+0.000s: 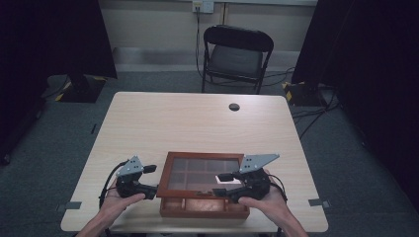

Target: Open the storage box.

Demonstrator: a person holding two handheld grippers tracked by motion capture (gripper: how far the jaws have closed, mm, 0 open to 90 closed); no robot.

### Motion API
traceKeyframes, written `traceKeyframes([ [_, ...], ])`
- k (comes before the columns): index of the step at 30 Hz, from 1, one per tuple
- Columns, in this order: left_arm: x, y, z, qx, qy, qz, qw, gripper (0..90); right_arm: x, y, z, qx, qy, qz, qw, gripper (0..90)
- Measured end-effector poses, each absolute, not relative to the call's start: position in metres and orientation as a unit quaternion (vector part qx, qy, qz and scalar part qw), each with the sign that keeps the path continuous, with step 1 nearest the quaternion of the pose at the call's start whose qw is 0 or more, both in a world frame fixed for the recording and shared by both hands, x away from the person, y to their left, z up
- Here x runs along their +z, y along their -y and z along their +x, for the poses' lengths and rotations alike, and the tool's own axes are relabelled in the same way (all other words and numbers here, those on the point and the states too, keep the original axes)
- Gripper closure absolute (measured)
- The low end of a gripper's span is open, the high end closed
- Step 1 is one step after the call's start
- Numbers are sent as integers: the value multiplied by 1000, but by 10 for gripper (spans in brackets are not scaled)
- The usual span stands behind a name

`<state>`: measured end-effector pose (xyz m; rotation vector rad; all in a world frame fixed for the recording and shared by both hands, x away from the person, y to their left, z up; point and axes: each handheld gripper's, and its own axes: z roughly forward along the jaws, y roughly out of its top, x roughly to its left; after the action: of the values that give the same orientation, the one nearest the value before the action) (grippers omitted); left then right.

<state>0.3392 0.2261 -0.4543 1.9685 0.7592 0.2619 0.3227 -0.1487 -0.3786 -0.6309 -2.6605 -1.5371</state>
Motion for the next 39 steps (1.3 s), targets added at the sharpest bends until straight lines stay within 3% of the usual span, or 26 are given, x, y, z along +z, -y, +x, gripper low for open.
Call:
traceKeyframes([
  [6, -451, -227, 340, 110, -304, 813, 484, 202, -384, 160, 321, -489, 844, -218, -4, 327],
  [16, -440, -226, 343, 111, -312, 793, 511, 198, -386, 170, 321, -483, 847, -223, -19, 244],
  [39, -423, -220, 353, 116, -307, 798, 505, 205, -384, 183, 332, -485, 837, -245, -63, 217],
])
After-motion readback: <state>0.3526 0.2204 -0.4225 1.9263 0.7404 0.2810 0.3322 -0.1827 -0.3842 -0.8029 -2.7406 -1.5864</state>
